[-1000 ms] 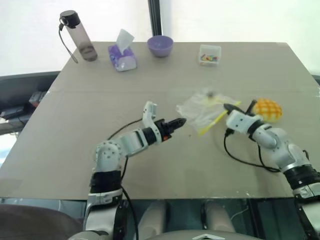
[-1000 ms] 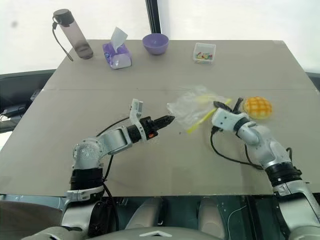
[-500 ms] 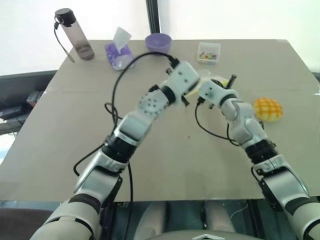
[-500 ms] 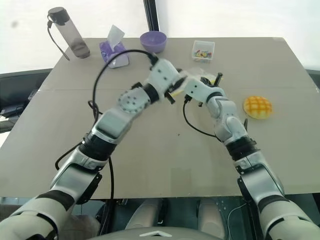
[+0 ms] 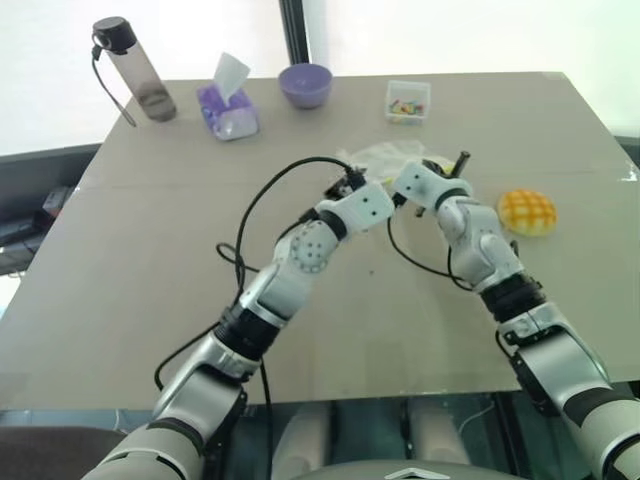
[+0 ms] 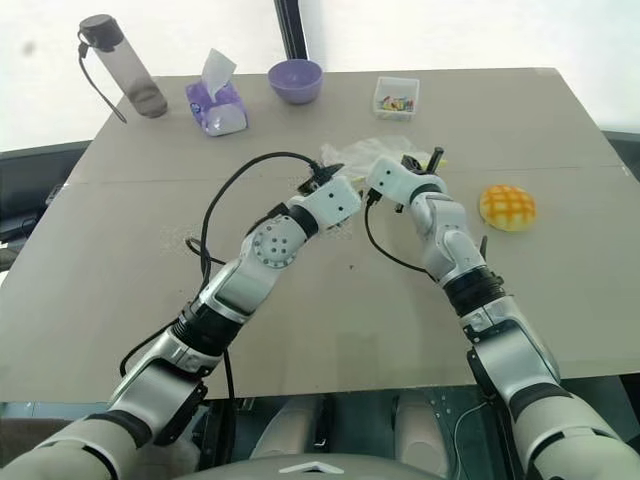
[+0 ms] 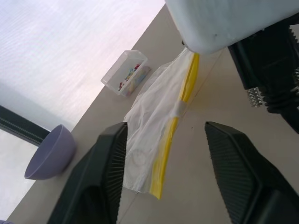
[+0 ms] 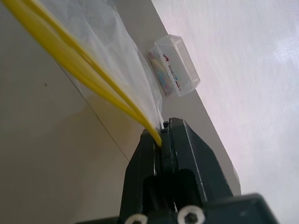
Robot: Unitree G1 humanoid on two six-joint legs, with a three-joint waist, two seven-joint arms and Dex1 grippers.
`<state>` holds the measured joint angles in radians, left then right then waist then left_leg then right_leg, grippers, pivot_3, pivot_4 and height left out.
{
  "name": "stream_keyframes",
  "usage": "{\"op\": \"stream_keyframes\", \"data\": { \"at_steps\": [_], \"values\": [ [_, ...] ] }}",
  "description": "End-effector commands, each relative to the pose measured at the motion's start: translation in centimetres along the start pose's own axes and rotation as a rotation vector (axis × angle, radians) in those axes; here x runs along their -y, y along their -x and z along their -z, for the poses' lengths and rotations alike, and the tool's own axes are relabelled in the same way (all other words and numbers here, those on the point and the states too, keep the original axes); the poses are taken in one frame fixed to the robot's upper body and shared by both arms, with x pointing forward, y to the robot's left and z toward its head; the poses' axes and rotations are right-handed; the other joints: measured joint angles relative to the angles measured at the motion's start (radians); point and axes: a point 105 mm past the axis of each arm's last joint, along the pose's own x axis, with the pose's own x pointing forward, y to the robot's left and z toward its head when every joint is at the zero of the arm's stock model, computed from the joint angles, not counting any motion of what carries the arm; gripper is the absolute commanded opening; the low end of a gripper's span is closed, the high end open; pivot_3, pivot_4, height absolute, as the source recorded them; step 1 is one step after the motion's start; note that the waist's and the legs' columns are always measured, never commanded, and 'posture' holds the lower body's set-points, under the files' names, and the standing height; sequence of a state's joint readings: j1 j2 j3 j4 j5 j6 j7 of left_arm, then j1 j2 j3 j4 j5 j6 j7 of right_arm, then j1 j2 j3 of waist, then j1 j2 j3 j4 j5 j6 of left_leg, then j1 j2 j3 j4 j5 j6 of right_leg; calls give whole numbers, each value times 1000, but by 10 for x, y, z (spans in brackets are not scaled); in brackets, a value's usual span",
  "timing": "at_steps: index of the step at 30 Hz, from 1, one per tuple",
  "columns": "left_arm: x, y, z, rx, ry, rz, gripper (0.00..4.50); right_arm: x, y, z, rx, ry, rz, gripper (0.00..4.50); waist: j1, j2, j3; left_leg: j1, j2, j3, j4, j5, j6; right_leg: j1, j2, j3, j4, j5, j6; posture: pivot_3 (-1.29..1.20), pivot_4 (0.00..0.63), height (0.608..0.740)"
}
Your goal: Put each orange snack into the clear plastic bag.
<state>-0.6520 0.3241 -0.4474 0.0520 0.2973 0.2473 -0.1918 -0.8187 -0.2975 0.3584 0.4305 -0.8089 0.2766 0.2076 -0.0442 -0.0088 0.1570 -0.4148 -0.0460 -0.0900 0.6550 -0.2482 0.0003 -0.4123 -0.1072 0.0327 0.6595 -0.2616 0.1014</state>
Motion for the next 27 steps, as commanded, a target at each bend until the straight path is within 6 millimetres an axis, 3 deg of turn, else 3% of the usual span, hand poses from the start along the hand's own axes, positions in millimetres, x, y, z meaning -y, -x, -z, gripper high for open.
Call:
{"op": "stream_keyframes", "data": {
  "at_steps": [1,4,9,18,23,27],
  "values": [
    [-9,2,-2,5,-3,-43,4454,12,2,-8,34,-1,47,36,0,0,0,0,0,0,0,0,0,0,0,0,0,0,0,0,150,740],
    [6,2,7,-32,-11,30,4454,14,1,-8,34,0,52,36,0,0,0,1,0,0,0,1,-1,0,0,0,2,0,0,0,150,740],
    [15,-1,14,-57,-31,65,4454,19,0,-11,42,1,67,36,0,0,0,1,0,0,0,1,-1,0,0,0,2,0,0,0,150,740],
    [9,-21,5,-28,-53,18,4454,19,2,-13,52,6,71,36,1,0,0,1,0,0,1,1,-1,0,0,0,2,0,0,0,150,740],
    [10,-22,4,-21,-45,12,3030,20,3,-14,54,11,73,36,-1,0,0,1,0,0,1,1,-1,0,0,0,3,0,0,0,150,740],
    [9,-21,12,-56,-51,1,1089,19,4,-11,48,-9,72,36,-1,0,0,1,0,0,2,1,-1,0,0,0,3,0,0,0,150,740]
  ]
}}
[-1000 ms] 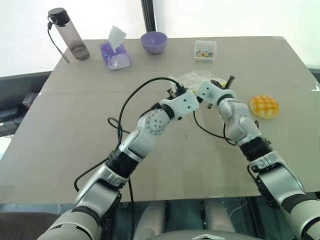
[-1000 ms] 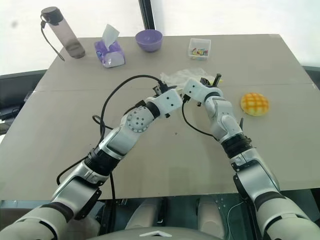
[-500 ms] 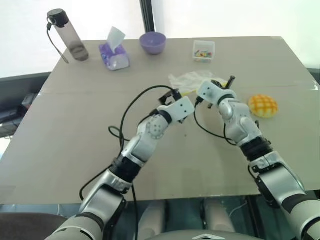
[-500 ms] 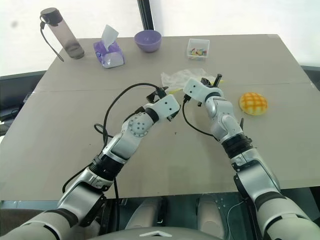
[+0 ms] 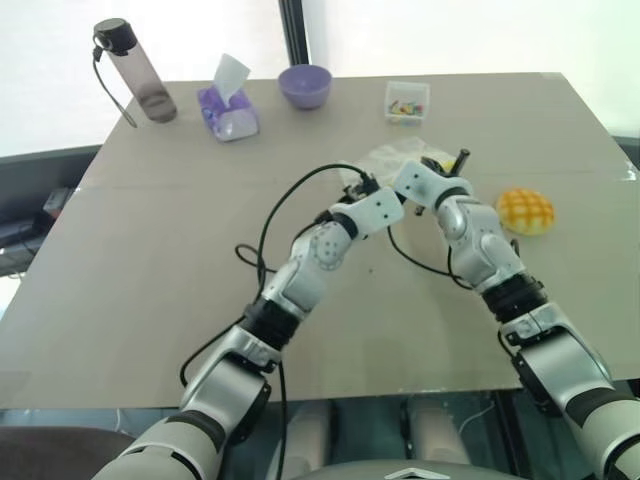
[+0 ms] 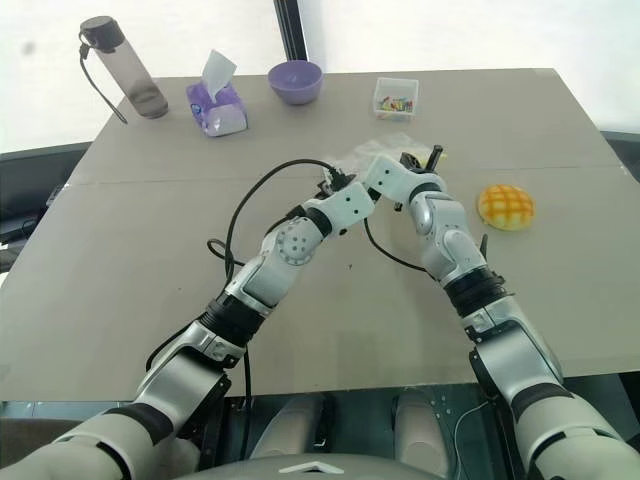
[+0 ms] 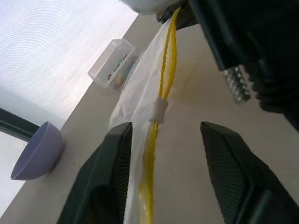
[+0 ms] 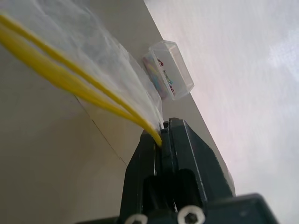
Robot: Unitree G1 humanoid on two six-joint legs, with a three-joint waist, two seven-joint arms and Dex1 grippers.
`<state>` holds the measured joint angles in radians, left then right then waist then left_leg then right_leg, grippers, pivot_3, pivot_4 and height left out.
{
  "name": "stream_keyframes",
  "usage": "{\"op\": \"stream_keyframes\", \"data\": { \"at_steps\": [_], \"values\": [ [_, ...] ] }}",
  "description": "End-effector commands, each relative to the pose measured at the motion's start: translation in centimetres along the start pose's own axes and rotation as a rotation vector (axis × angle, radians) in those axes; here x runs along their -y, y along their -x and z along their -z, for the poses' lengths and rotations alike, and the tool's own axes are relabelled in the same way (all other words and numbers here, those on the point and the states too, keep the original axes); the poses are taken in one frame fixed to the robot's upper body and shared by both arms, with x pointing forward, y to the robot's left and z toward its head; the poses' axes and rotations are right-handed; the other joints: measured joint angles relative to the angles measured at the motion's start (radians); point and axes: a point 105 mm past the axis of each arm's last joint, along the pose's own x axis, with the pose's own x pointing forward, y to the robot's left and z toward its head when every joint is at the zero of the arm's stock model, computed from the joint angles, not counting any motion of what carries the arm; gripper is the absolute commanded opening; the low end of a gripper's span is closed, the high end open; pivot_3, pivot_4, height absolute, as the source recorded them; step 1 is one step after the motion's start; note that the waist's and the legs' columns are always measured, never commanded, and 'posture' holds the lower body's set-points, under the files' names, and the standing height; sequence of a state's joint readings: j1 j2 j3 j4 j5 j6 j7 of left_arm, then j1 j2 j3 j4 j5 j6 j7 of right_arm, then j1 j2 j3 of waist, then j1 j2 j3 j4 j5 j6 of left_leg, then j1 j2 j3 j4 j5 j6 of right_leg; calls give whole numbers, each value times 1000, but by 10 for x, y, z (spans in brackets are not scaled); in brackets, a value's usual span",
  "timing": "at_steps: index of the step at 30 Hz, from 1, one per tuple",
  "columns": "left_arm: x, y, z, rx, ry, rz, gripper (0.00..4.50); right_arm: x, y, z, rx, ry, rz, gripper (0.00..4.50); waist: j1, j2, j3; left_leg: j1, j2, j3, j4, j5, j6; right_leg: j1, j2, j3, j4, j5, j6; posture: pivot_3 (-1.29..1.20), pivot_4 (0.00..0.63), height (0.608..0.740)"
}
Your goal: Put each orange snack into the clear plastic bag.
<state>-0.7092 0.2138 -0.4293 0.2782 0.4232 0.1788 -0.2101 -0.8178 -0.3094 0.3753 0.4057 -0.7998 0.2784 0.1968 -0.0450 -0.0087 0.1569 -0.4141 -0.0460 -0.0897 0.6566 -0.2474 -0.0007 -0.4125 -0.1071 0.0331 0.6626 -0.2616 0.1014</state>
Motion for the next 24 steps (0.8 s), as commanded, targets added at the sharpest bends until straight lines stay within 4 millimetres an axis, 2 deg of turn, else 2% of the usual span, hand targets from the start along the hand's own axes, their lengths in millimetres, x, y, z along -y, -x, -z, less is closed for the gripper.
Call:
{"op": "stream_keyframes", "data": {
  "at_steps": [1,2,3,7,10,14,20,23,24],
  "values": [
    [-11,1,-1,-1,-3,-53,522,15,3,-7,29,-25,54,36,0,0,0,0,0,0,0,0,0,0,0,0,0,0,0,0,150,740],
    [-12,1,1,-7,0,-60,221,15,3,-7,28,-31,55,36,0,0,0,0,0,0,0,0,0,0,0,0,0,0,0,0,150,740],
    [-13,1,2,-11,1,-65,103,15,4,-7,28,-32,55,36,0,0,0,0,0,0,0,0,0,0,0,0,0,0,0,0,150,740],
    [-15,1,5,-26,0,-79,103,13,6,-5,31,-56,43,36,0,0,0,0,0,0,0,0,0,0,0,0,0,0,0,0,150,740],
    [-15,1,5,-25,-1,-80,0,13,8,-6,49,-84,31,837,1,0,0,0,0,0,1,0,0,0,0,0,0,0,0,0,150,740],
    [-15,2,5,-14,13,-85,0,15,12,-4,56,-74,32,2728,1,0,0,0,0,0,1,0,0,0,0,0,0,0,0,0,150,740],
    [-14,4,8,-11,51,-92,0,30,29,19,12,-138,60,2728,3,0,0,-1,0,0,2,0,0,0,0,0,1,0,0,0,150,740],
    [-15,8,7,1,93,-109,0,27,43,31,-24,-327,11,1918,4,0,0,-1,0,0,2,0,0,0,0,0,1,0,0,0,150,740],
    [-16,9,6,6,111,-117,0,25,47,33,-38,-436,-15,1541,4,0,0,-1,0,0,2,0,0,0,0,0,1,0,0,0,150,740]
  ]
}}
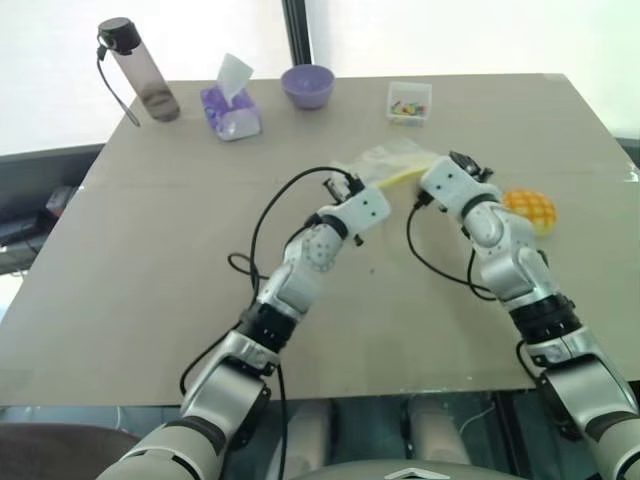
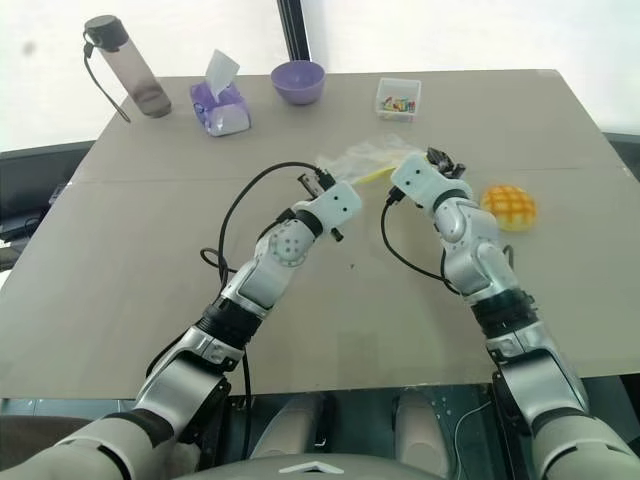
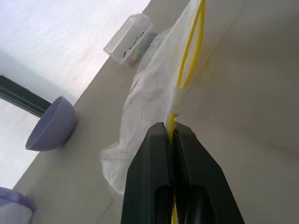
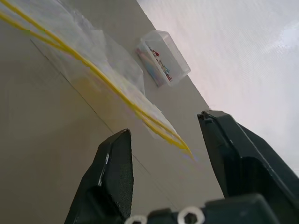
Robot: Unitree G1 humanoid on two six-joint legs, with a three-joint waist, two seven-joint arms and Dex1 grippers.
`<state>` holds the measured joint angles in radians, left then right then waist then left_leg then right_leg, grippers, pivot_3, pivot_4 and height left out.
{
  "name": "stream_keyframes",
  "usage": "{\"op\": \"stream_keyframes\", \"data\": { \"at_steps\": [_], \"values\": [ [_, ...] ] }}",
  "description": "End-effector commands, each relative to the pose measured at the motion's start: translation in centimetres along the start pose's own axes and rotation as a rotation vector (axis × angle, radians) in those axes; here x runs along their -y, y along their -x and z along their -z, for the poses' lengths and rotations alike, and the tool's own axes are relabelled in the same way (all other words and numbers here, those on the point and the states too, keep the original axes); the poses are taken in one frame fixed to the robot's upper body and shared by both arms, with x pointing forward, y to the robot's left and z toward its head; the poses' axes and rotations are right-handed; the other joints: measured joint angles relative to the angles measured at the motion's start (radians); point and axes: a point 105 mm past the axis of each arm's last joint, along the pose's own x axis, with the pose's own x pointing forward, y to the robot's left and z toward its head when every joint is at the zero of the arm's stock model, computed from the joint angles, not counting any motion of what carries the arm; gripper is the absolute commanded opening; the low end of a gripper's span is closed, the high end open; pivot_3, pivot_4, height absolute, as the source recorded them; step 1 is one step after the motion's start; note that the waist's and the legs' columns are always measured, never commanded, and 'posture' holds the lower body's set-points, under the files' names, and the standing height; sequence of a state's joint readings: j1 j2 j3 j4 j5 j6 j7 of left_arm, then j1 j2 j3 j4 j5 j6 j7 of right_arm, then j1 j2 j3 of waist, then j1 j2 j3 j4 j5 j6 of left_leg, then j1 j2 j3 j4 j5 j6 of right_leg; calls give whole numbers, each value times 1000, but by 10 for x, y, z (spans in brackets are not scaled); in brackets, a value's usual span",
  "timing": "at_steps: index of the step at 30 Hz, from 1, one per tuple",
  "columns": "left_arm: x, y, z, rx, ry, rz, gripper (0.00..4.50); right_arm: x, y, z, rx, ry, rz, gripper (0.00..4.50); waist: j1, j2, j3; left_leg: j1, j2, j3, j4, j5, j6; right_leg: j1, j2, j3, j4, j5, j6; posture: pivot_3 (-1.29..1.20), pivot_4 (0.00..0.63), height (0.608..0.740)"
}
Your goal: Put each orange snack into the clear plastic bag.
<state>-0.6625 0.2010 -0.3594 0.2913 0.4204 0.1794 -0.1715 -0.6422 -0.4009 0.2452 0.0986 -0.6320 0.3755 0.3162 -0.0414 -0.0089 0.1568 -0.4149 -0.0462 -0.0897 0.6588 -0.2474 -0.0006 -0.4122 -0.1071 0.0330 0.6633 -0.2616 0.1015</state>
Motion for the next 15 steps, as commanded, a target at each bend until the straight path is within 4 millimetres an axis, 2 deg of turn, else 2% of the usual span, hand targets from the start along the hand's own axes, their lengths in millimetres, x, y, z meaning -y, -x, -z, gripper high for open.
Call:
{"op": "stream_keyframes", "data": {
  "at_steps": [1,3,7,11,15],
  "values": [
    [-11,3,-16,70,62,-52,0,11,15,0,-14,-309,-22,1074,-1,0,0,0,0,0,0,0,0,0,0,0,0,0,0,0,150,740],
    [-11,4,-18,82,96,-54,0,9,19,-2,-23,-504,-52,32,-3,0,0,0,0,0,1,0,0,0,0,0,2,0,0,0,150,740],
    [-7,5,-21,94,113,-35,0,4,23,-22,17,-792,-136,32,-2,0,0,0,0,-2,6,0,0,0,1,0,7,0,0,0,150,740],
    [-5,6,-25,109,119,-22,0,-4,24,-47,79,-863,-223,32,0,0,0,1,0,-2,10,0,0,0,1,0,11,0,0,0,150,740],
    [-3,6,-26,116,119,-12,0,-8,24,-64,128,-885,-272,32,0,0,0,1,0,-3,10,0,1,0,1,0,15,0,0,0,150,740]
  ]
}}
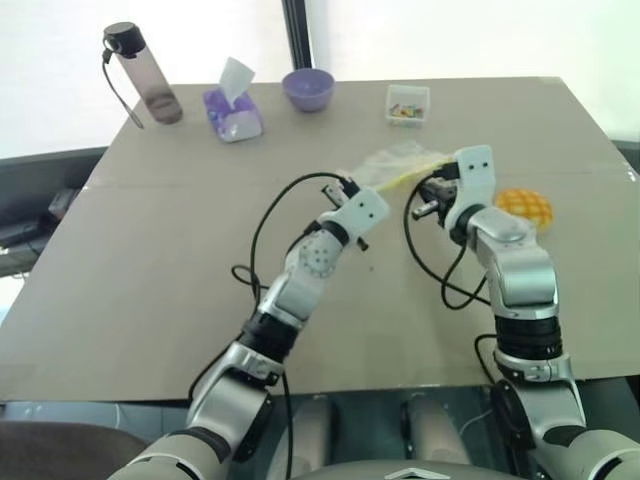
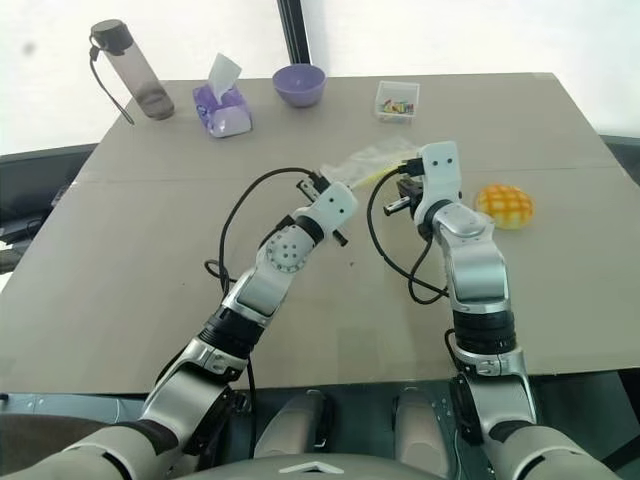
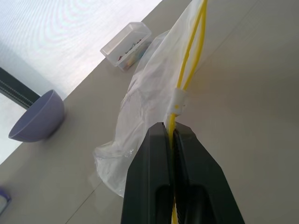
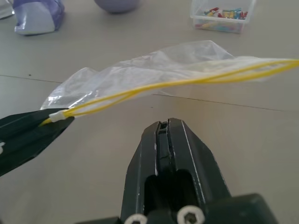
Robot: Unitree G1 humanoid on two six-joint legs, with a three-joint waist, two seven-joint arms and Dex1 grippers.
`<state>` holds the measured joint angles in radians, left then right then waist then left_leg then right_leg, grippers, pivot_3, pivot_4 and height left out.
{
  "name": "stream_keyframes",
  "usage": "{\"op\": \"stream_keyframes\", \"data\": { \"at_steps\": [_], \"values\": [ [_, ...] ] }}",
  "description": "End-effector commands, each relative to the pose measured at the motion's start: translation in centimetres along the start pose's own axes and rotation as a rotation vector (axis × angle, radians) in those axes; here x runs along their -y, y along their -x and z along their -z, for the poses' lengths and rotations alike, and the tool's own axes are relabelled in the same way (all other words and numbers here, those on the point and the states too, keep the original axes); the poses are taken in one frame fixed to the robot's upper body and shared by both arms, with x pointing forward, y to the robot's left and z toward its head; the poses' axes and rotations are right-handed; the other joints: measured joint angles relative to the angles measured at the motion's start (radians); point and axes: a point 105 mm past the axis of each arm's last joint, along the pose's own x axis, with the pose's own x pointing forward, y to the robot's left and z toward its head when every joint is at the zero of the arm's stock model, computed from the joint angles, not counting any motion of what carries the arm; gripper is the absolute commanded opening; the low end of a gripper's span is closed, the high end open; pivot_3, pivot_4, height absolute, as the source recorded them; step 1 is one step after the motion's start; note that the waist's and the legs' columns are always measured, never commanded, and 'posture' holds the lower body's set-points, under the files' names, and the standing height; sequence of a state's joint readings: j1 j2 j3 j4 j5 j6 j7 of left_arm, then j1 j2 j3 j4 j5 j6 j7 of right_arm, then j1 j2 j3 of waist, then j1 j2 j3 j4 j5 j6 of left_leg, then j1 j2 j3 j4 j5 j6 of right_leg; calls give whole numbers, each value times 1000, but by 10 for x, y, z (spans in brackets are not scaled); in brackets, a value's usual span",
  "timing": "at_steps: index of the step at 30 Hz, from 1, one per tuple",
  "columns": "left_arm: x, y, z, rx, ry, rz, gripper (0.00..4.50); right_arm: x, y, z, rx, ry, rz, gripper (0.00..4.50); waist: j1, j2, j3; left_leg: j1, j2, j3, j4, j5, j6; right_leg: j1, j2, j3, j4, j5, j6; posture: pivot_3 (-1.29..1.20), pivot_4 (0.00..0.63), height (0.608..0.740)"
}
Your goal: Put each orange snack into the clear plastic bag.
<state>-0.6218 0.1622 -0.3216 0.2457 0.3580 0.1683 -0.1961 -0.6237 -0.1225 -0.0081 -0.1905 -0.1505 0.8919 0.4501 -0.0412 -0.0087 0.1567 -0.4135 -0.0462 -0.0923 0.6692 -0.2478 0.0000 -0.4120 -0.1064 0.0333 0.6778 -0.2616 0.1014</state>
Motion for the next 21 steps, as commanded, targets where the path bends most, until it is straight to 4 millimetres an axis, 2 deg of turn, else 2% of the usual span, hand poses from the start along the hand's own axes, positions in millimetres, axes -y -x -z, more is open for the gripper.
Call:
{"op": "stream_keyframes", "data": {
  "at_steps": [1,4,8,21],
  "values": [
    [-6,1,-20,75,0,-20,0,-17,3,-30,103,-6,-72,32,0,0,0,0,0,0,0,0,0,0,0,0,0,0,0,0,150,740],
    [-5,1,-20,76,2,-17,0,-30,3,-33,110,-16,-145,32,-1,0,0,0,0,0,0,0,0,0,0,0,0,0,0,0,150,740],
    [-3,1,-21,80,-7,-9,0,-34,0,-34,109,-16,-161,32,0,0,0,0,0,0,0,0,0,0,0,0,0,0,0,0,150,740],
    [8,5,-29,119,7,39,0,-29,-14,-28,80,-59,-130,32,1,0,0,0,0,0,0,0,0,0,0,0,0,0,0,0,150,740]
  ]
}}
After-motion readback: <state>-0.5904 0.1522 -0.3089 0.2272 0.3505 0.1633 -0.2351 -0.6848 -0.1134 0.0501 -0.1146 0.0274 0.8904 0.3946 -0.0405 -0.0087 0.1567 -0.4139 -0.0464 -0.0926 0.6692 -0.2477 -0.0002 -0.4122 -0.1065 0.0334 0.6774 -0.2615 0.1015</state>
